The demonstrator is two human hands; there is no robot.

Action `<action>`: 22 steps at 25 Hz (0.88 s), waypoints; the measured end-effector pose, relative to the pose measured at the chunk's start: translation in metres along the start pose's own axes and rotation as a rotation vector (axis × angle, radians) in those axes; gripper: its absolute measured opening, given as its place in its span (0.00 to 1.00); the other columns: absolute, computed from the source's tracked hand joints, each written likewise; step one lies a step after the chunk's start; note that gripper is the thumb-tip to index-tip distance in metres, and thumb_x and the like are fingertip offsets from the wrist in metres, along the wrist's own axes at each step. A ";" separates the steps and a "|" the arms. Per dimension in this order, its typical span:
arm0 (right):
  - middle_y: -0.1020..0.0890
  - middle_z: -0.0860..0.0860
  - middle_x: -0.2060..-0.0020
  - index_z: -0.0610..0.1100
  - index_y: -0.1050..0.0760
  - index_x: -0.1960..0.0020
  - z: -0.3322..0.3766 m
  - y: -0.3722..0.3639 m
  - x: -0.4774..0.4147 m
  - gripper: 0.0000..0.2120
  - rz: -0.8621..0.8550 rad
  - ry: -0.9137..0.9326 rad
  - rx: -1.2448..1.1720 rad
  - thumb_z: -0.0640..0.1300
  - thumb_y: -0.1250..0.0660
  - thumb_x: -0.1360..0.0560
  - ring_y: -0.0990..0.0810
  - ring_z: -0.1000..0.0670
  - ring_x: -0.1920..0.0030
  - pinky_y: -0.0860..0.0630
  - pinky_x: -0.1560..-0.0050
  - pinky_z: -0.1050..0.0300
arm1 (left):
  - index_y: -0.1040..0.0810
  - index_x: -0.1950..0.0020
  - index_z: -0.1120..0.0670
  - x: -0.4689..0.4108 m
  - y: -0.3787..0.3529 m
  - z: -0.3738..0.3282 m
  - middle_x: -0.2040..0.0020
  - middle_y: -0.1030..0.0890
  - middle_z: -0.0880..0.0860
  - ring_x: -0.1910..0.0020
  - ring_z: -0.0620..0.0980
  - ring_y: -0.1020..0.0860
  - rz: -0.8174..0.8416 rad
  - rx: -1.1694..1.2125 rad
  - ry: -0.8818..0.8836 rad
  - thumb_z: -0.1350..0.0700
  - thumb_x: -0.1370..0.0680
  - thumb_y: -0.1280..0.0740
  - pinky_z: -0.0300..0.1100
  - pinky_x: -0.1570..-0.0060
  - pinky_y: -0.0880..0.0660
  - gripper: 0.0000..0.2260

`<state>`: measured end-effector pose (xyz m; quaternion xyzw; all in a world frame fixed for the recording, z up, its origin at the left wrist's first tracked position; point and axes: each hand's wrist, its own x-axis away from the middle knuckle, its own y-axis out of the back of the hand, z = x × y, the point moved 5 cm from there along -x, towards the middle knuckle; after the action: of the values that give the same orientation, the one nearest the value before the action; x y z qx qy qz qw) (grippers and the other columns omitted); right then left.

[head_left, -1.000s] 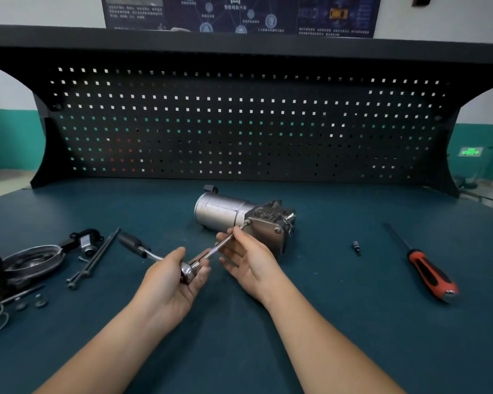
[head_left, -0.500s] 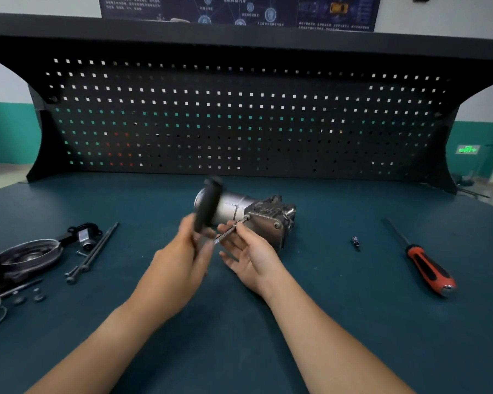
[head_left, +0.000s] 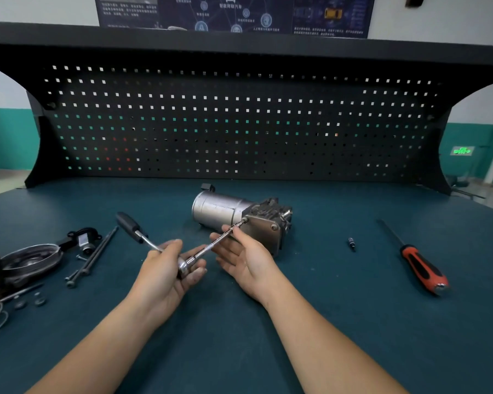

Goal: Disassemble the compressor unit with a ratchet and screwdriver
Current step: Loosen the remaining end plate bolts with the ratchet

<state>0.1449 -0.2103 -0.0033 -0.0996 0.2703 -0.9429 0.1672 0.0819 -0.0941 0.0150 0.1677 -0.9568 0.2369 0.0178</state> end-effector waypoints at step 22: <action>0.15 0.55 0.62 0.48 0.27 0.53 0.000 -0.002 0.001 0.09 -0.016 0.021 -0.005 0.45 0.44 0.19 0.18 0.57 0.62 0.29 0.57 0.59 | 0.36 0.42 0.56 -0.006 0.000 0.000 0.52 0.20 0.60 0.77 0.47 0.21 0.023 0.066 -0.002 0.57 0.18 0.44 0.36 0.79 0.26 0.06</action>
<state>0.1436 -0.2087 -0.0019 -0.0924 0.2738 -0.9445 0.1565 0.0874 -0.0919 0.0141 0.1575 -0.9504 0.2682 0.0086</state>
